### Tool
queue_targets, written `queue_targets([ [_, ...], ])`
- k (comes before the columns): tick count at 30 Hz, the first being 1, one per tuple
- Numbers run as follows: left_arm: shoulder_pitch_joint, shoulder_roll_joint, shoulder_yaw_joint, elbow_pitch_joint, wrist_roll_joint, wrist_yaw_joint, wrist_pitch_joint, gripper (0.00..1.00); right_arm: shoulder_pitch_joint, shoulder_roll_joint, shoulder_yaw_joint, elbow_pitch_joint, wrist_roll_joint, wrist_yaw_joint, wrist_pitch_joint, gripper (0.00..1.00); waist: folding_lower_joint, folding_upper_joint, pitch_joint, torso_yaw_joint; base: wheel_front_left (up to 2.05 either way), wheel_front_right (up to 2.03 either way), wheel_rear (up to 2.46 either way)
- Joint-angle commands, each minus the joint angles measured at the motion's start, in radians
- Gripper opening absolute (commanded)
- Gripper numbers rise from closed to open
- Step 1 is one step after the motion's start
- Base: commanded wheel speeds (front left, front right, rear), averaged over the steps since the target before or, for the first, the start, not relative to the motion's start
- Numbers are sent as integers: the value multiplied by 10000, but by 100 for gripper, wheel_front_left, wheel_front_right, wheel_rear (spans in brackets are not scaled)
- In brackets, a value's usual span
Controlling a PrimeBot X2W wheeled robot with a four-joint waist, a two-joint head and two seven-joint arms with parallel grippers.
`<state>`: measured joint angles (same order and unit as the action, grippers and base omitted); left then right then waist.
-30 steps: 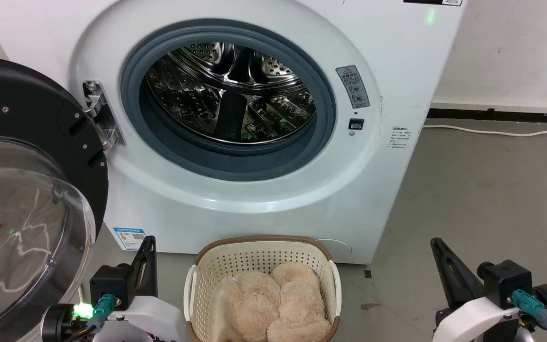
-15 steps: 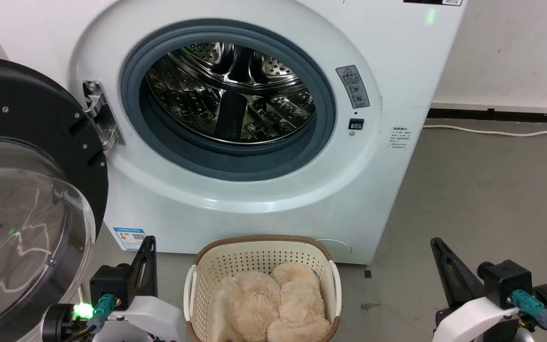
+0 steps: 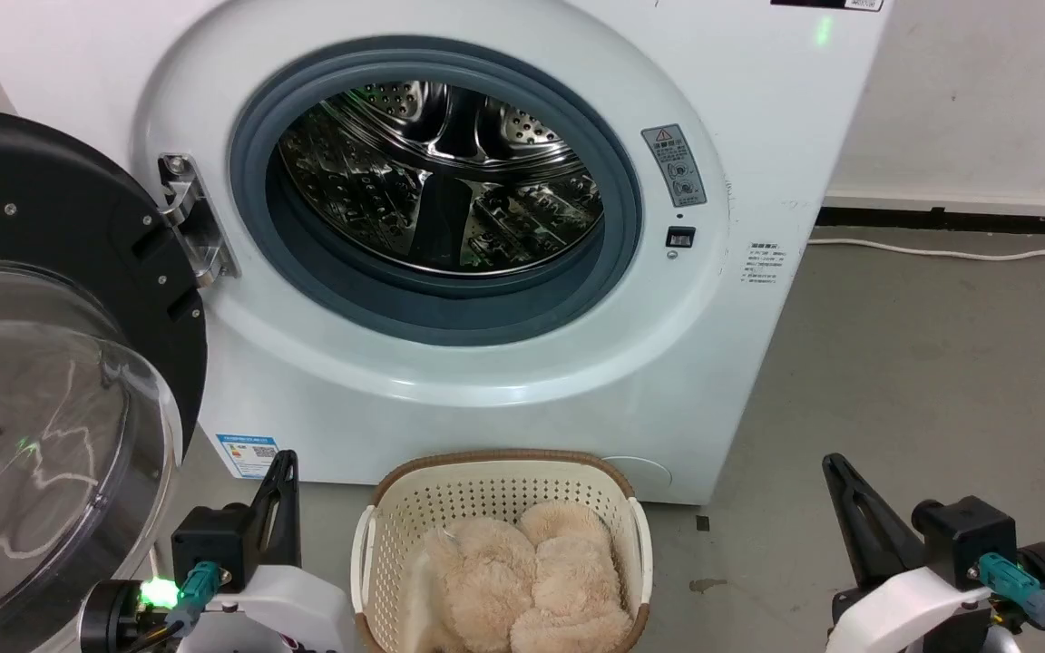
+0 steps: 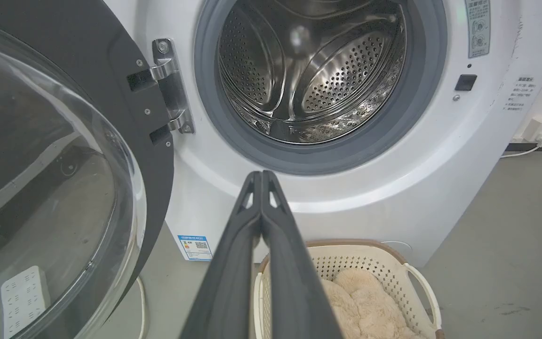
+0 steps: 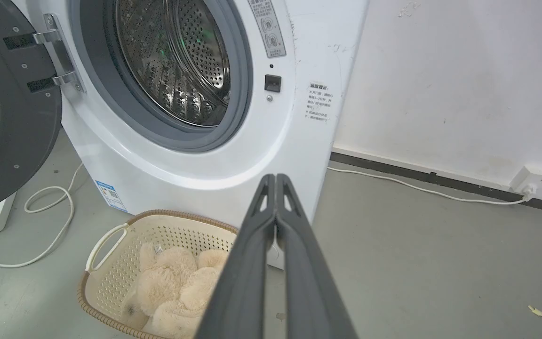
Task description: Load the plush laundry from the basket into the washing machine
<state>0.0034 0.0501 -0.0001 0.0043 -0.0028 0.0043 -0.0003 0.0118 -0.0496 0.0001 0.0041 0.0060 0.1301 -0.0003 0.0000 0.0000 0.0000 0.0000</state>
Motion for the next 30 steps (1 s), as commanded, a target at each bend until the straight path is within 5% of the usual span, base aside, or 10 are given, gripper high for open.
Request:
queue_targets([
  [1,-34,1,1,-43,28,-43,3,0,-118,-6,-1,-41,-60,6,3,0,0,0,0,0,0,0,0],
  [27,-34,1,1,-43,28,-43,3,0,-118,-6,-1,-41,-60,6,3,0,0,0,0,0,0,0,0],
  [28,0,0,-2,0,0,0,0,100,0,0,2,0,0,0,0,100,0,0,0,0,0,0,0],
  [30,1,0,-4,6,-7,12,-2,100,3,0,2,6,12,0,-2,100,0,0,0,0,0,0,0],
])
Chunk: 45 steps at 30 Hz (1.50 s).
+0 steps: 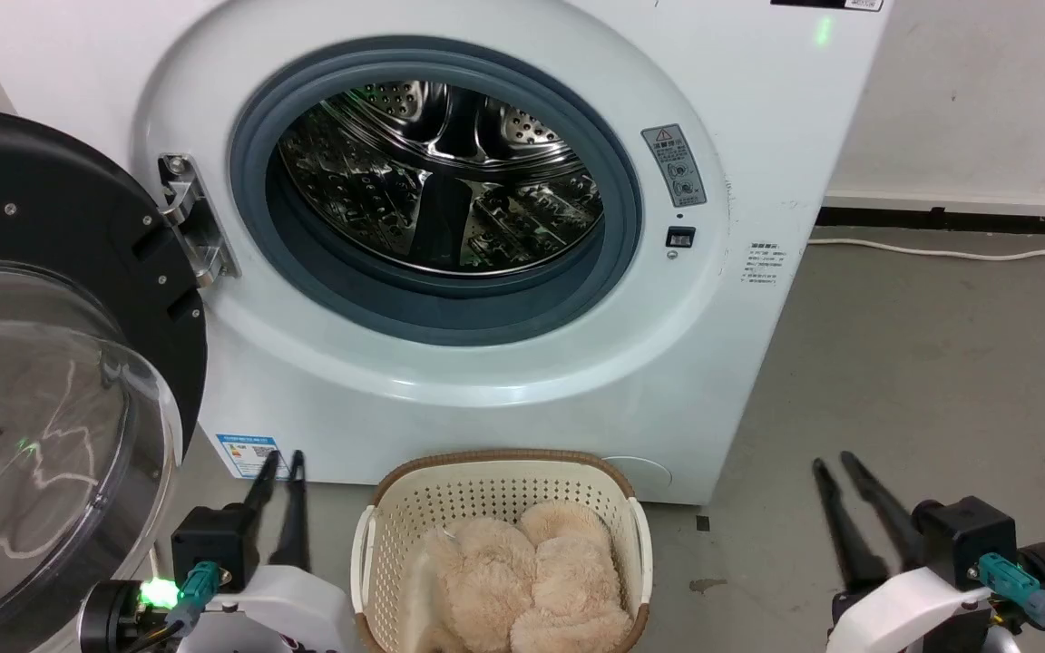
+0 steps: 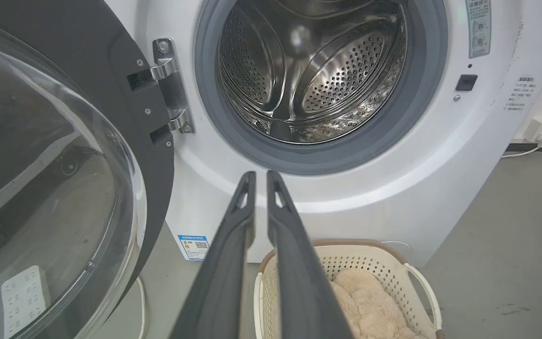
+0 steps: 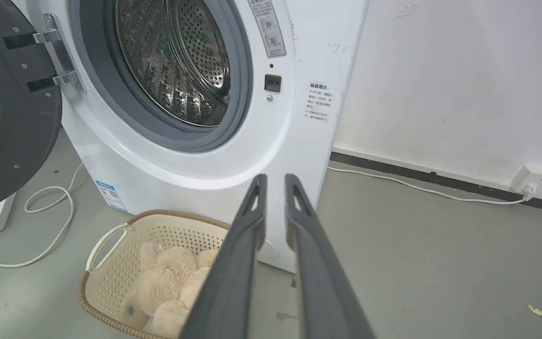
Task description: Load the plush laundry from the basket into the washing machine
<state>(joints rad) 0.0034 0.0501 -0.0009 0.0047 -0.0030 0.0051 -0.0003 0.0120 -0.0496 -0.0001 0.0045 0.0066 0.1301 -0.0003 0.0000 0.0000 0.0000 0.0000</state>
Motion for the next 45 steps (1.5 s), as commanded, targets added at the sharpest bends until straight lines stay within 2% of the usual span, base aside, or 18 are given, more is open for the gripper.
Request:
queue_targets([
  [1,3,0,-5,3,-17,4,-8,100,5,0,2,5,16,0,-6,100,0,0,0,0,0,0,0],
  [25,-325,0,-534,480,-1076,67,-484,100,-81,-1,40,113,850,1,-484,100,0,0,539,-182,0,0,0],
  [45,-2343,100,-1343,2648,-1910,16,-26,100,-705,-2,-163,-161,1814,2,-907,100,0,0,2375,-870,0,0,0],
])
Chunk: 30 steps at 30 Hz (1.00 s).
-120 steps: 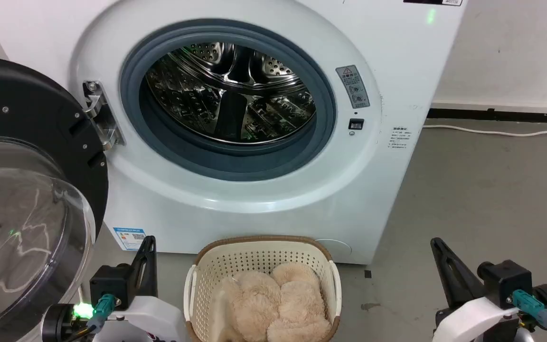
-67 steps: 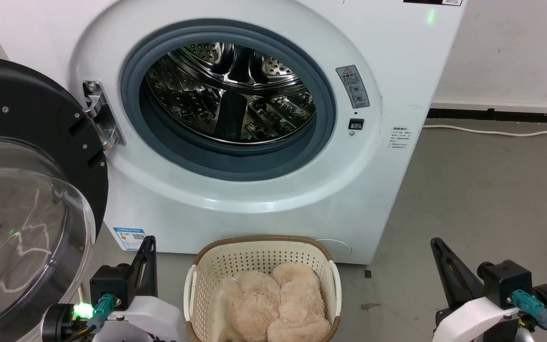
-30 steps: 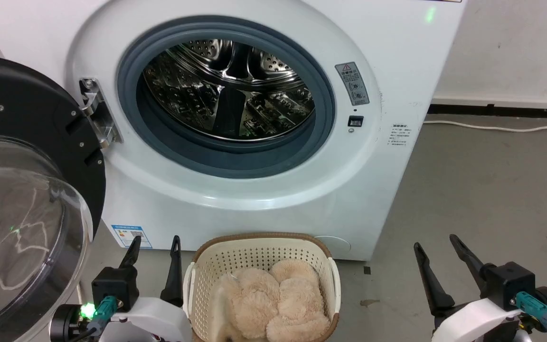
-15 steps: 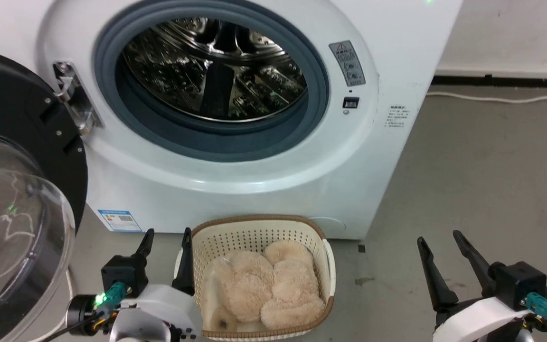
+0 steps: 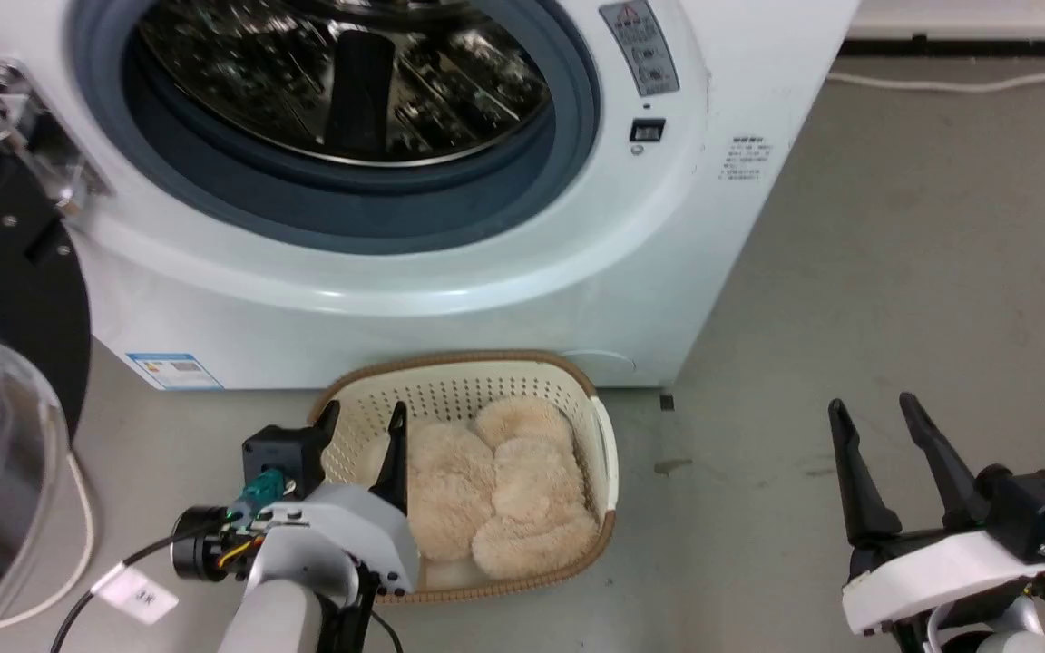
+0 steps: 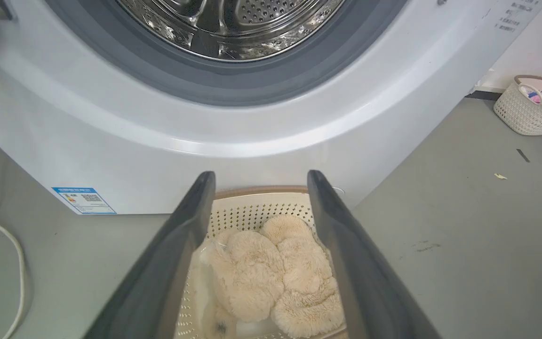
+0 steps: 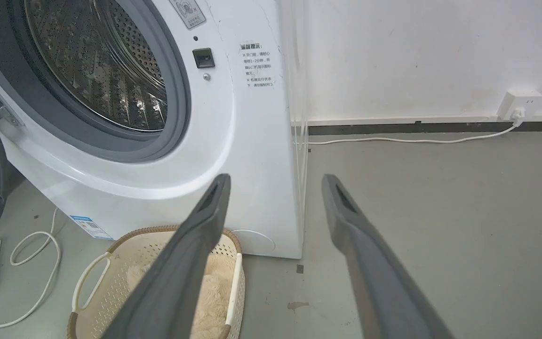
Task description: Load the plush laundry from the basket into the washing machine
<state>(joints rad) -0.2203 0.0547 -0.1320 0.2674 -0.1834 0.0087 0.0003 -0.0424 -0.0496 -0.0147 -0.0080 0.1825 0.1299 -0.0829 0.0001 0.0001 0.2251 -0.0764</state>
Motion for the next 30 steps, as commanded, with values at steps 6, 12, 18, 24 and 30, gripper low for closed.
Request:
queue_targets([
  [6,-803,168,-323,684,-251,-26,141,100,-377,-2,-2,-151,474,4,-207,100,-1,-1,775,-429,0,0,0],
  [12,-1499,341,-692,1323,-327,-10,467,100,-614,-3,33,-327,860,5,-332,100,-1,-1,1465,-779,0,0,0],
  [18,-2220,584,-1186,1902,-289,-40,871,100,-796,-3,-13,-516,1425,5,-457,100,-1,-1,2185,-1127,0,0,0],
  [24,-3003,870,-1710,2615,-237,47,1789,100,-900,-3,-88,-592,1937,5,-583,100,-1,-1,2915,-1446,0,0,0],
  [30,-3762,1164,-2296,3286,-115,250,2901,100,-978,-4,-129,-585,2384,5,-708,100,-1,-1,3598,-1771,0,0,0],
])
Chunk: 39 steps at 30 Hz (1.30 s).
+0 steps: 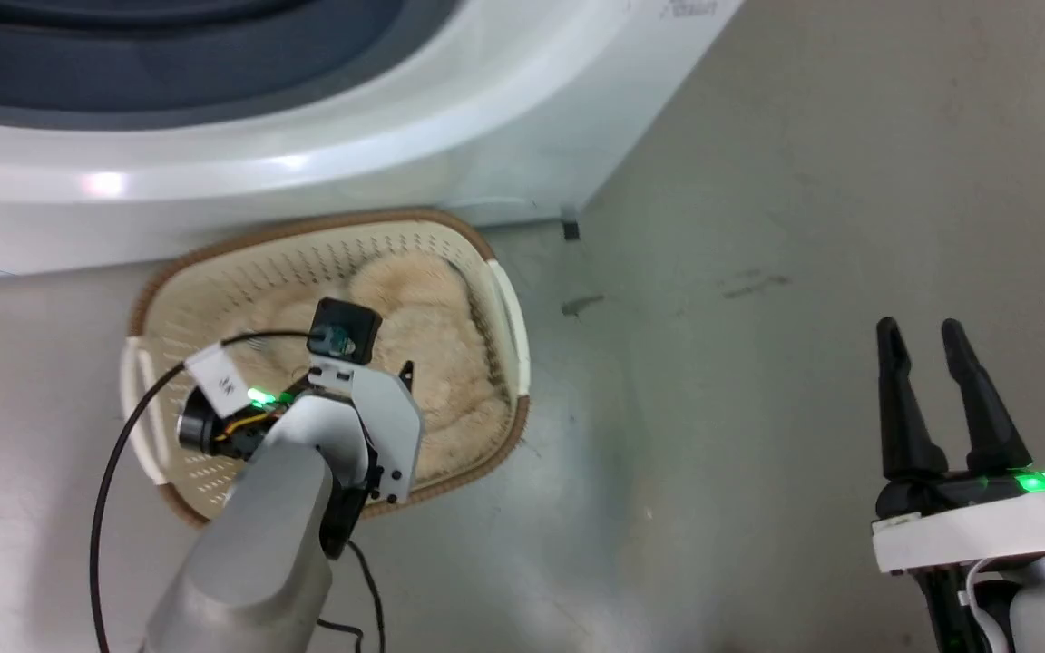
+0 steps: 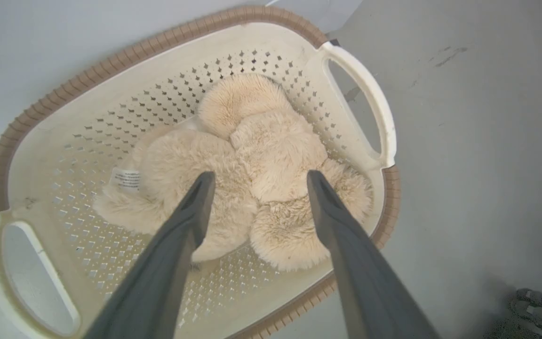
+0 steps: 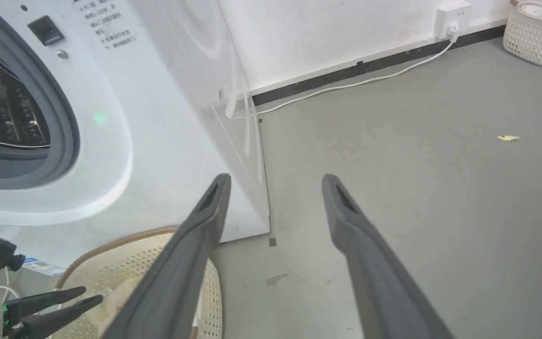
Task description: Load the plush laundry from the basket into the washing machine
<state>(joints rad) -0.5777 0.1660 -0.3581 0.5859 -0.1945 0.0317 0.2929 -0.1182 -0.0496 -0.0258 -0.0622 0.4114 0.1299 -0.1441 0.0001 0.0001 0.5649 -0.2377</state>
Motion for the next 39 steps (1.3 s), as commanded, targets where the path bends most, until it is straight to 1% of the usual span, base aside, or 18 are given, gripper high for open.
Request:
queue_targets([
  [1,-301,97,-152,209,35,53,168,100,-234,-4,-43,-50,156,5,-117,100,-1,-1,297,-185,0,0,0],
  [5,-774,287,-636,595,201,177,921,100,-268,-4,-136,-115,365,6,-201,100,-1,-1,717,-252,0,0,0],
  [8,-1170,474,-1188,774,505,120,1380,100,-287,-4,-156,-147,564,6,-263,100,-1,-1,1042,-291,0,0,0],
  [12,-1812,763,-2083,919,1048,-184,1946,100,-319,-4,-109,-187,797,6,-347,100,-1,-1,1494,-334,0,0,0],
  [18,-2644,1104,-2942,1083,1383,-427,2584,100,-336,-5,-121,-283,1183,6,-473,100,-1,-1,2087,-443,0,0,0],
  [23,-3341,1477,-3875,1194,1791,-881,3205,100,-303,-5,-166,-371,1492,7,-576,100,-1,-1,2568,-565,0,0,0],
  [26,-3793,1733,-4246,1217,1886,-992,3457,100,-235,-5,-135,-359,1691,7,-639,100,-1,-1,2875,-633,0,0,0],
  [32,-4545,2198,-4956,1349,2075,-1073,3956,100,-232,-5,9,-322,2120,7,-765,100,-1,-1,3472,-809,0,0,0],
  [39,-4910,2420,-5684,1520,1658,-1340,4602,100,-196,-6,15,-317,2668,7,-911,100,-1,-1,4127,-1044,0,0,0],
])
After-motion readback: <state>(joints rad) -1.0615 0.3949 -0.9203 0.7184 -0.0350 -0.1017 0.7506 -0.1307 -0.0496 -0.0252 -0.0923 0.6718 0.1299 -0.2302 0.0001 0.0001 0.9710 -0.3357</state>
